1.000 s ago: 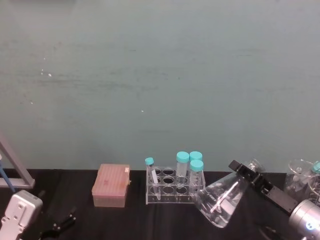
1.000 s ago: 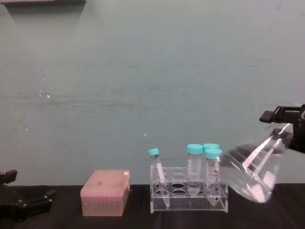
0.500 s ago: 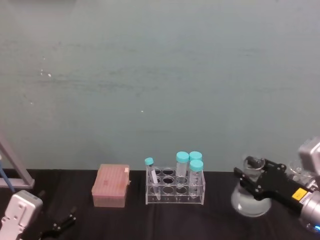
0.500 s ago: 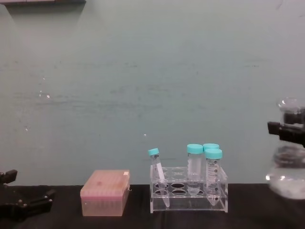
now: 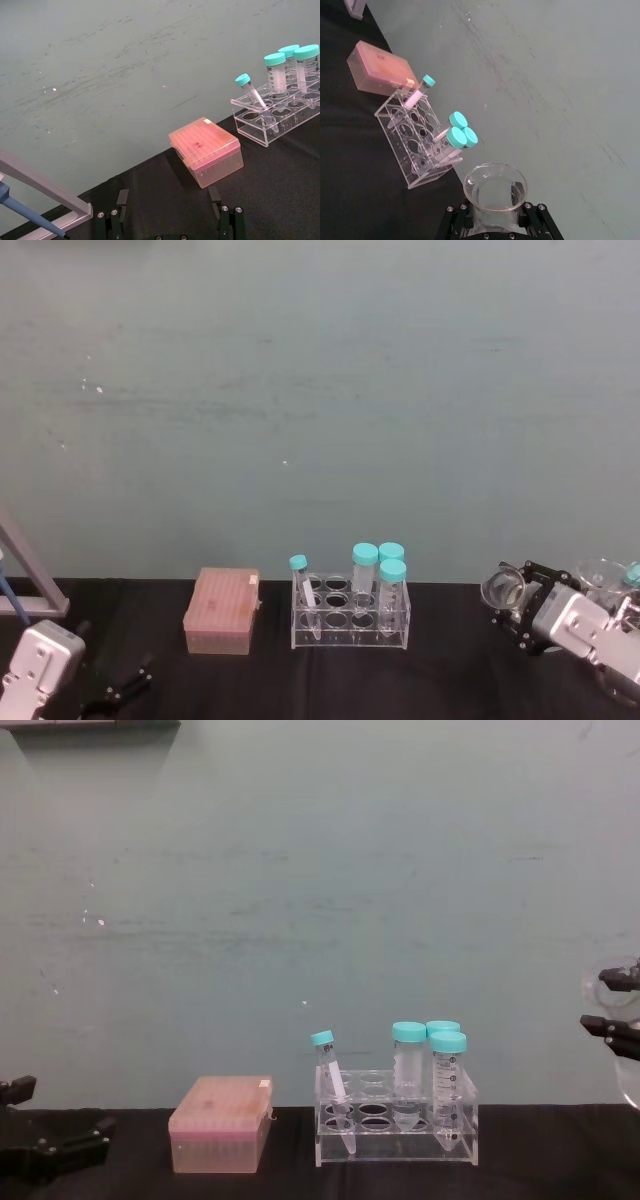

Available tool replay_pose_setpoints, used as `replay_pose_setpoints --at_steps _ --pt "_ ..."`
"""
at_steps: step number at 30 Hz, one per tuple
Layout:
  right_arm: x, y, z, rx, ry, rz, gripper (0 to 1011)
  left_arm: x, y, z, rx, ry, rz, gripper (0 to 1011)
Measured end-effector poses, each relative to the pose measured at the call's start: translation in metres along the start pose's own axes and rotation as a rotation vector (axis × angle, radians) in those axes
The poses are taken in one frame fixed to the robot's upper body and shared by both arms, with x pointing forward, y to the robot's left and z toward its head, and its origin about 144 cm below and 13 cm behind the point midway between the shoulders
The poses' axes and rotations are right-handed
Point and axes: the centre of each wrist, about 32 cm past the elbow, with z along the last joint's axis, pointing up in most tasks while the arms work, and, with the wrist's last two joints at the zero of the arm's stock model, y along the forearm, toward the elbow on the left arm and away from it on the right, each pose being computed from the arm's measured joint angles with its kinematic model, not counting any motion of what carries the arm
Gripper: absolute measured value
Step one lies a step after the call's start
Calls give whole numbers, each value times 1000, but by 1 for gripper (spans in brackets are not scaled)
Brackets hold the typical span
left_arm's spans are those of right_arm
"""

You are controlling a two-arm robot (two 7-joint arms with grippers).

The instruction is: Pick up the beaker with the right gripper, shake it three times, and then put it down.

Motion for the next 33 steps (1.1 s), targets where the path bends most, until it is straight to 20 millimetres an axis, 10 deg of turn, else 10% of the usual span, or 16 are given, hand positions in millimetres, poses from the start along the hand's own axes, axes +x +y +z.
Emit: replay_pose_setpoints --at_steps 14,25,33 --pt "-1 5 0 12 -9 11 456 0 0 0 0 0 0 1000" --pt "-5 5 3 52 611 28 456 0 0 0 0 0 0 1000" --pt "-11 5 4 43 754 50 456 0 0 0 0 0 0 1000"
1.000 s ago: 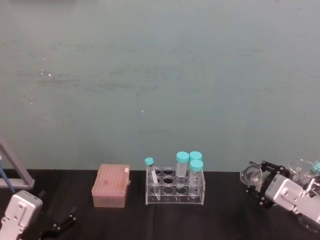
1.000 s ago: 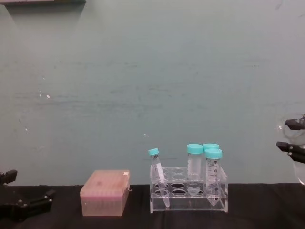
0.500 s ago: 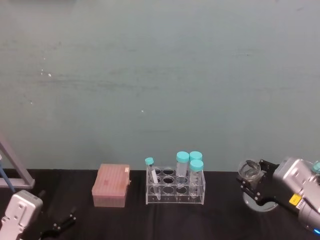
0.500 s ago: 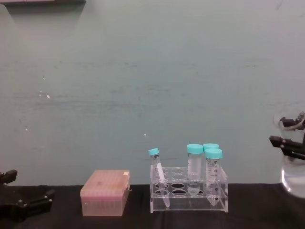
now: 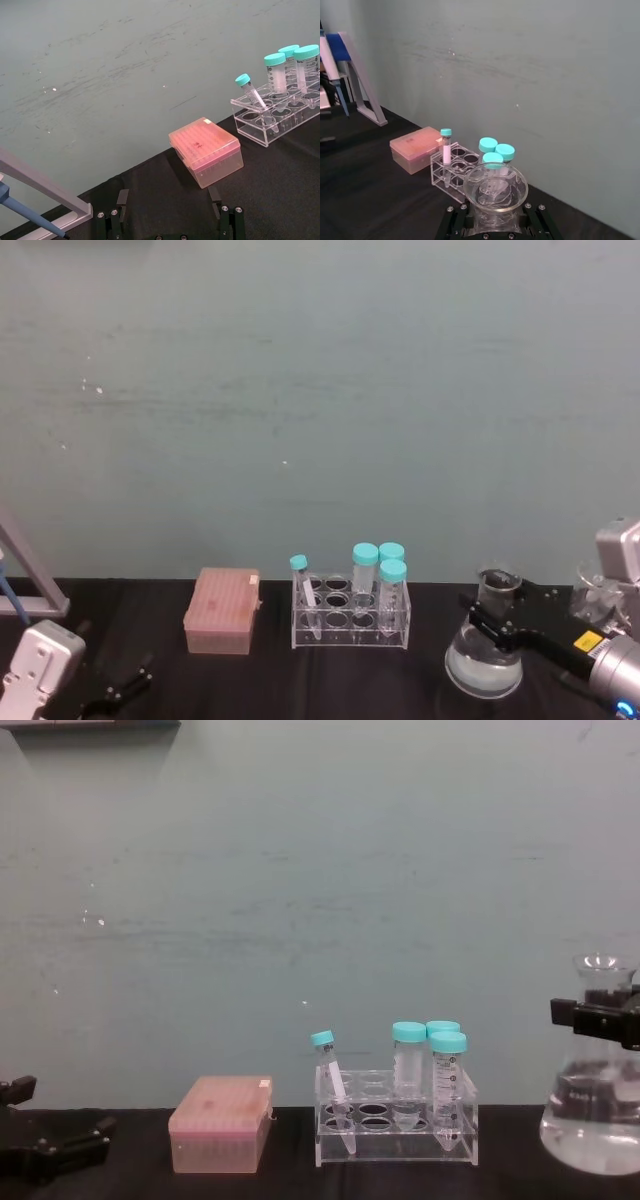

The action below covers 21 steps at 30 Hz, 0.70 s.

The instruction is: Pick up the beaker with the right gripper, shake it three times, and then put it down.

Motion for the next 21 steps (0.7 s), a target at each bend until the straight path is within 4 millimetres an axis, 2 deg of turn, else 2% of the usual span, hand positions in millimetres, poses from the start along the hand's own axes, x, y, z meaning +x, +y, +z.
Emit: replay_pose_setpoints --at_steps 7,21 --pt "-4 0 -4 -15 62 13 456 0 0 0 0 0 0 1000" --pt "-4 0 -4 -16 56 11 456 0 0 0 0 0 0 1000"
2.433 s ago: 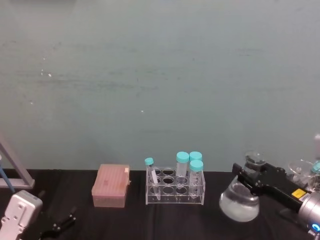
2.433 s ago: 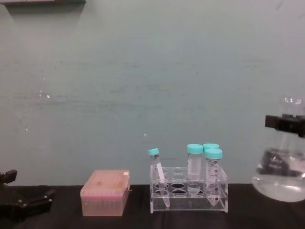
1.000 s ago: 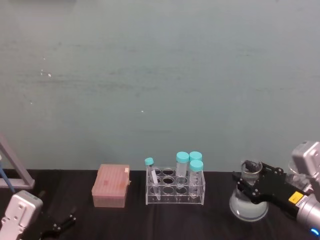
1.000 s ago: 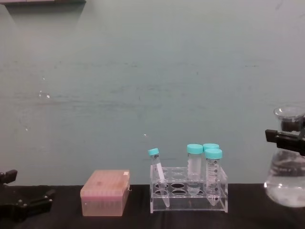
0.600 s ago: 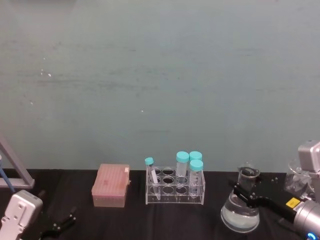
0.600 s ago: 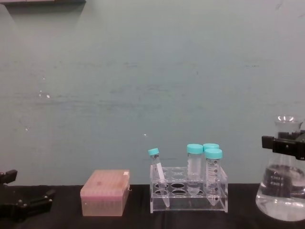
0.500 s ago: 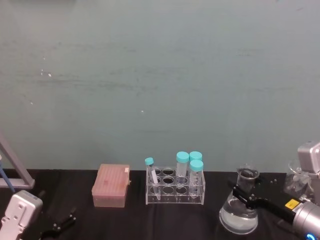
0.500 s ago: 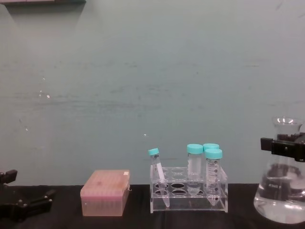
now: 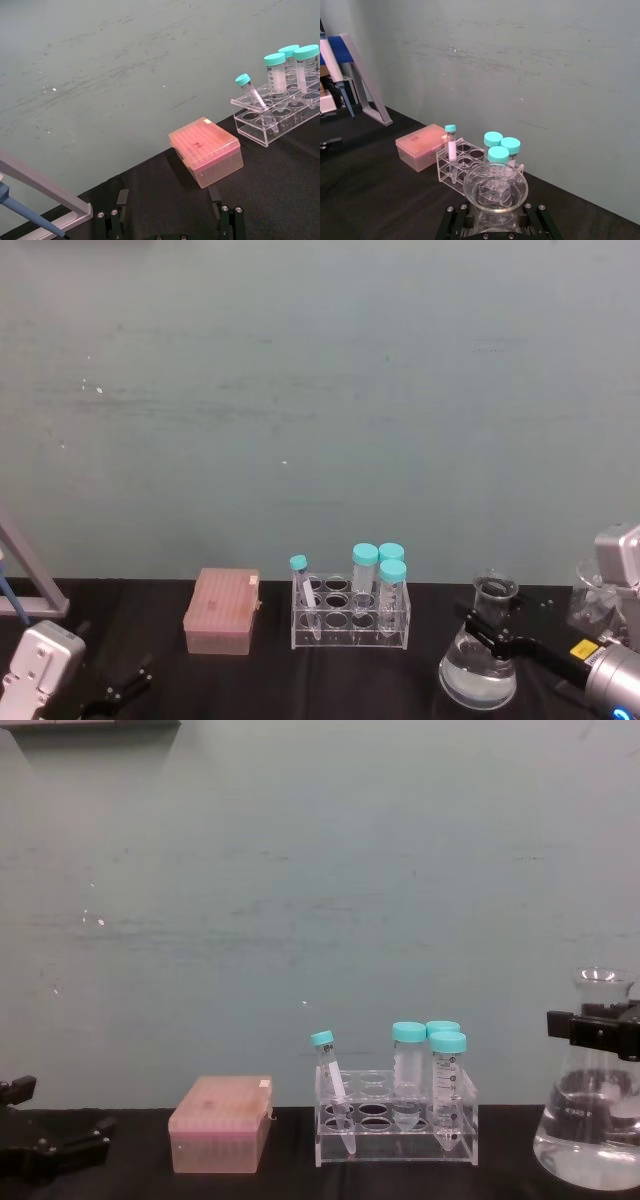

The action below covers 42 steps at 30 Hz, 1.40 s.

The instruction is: Pick up the beaker with the right gripper, shake it three times, and then put it down.

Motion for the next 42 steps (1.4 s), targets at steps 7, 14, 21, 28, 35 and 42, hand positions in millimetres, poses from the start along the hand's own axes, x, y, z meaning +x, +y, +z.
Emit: replay_pose_setpoints --at_steps 7,14,21,28,35,42 --pt "0 0 0 0 -3 -1 457 0 0 0 0 0 0 1000" --pt "0 0 0 1 -4 -2 456 0 0 0 0 0 0 1000" --pt "2 0 0 -1 20 -17 456 0 0 0 0 0 0 1000" --pt "4 6 -2 -4 111 -34 456 0 0 0 0 0 0 1000" --pt "-2 14 -3 -8 136 -18 456 0 0 0 0 0 0 1000" --pt "-13 21 -9 -33 72 22 456 0 0 0 0 0 0 1000"
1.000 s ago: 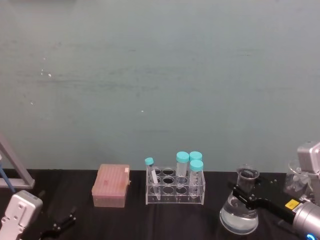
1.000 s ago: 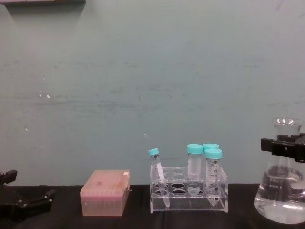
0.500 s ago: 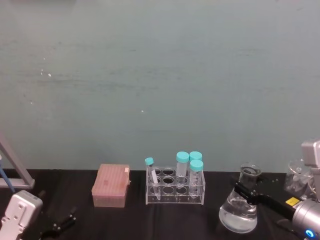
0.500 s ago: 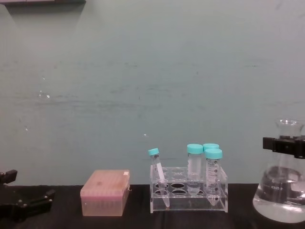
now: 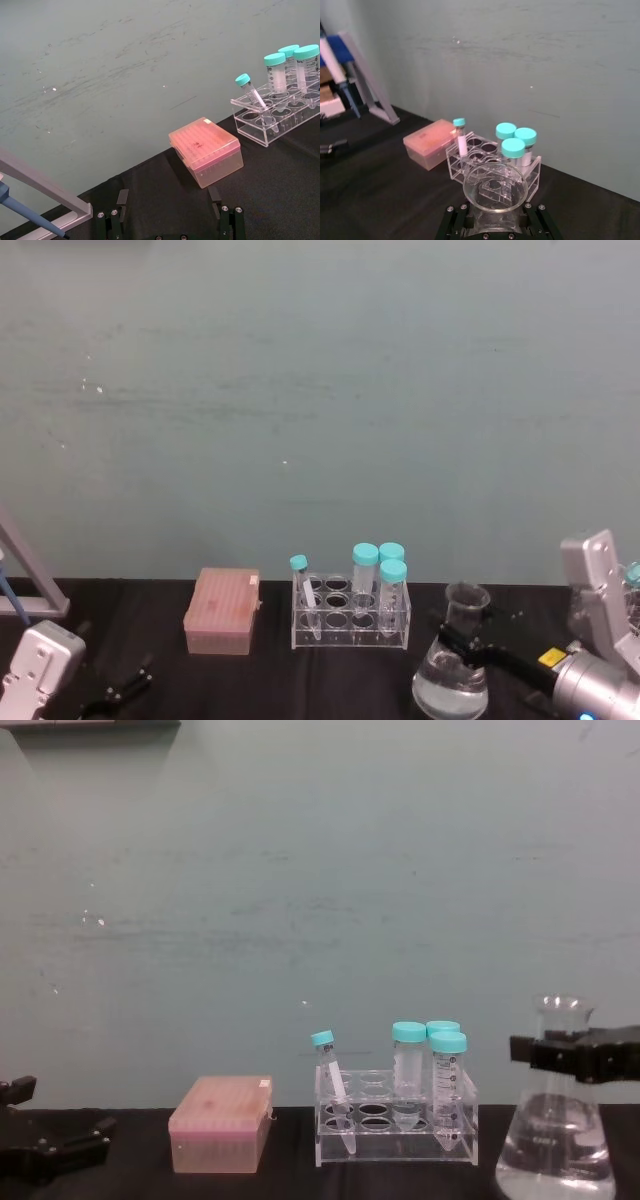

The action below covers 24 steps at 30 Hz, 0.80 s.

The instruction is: Pick up the beaker with the right gripper, shake it three times, and then put it down.

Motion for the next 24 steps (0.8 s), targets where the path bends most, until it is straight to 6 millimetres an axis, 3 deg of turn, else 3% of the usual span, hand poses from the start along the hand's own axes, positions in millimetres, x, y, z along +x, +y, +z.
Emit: replay_pose_setpoints --at_steps 24 --pt "-11 12 -12 -5 -27 44 456 0 0 0 0 0 0 1000"
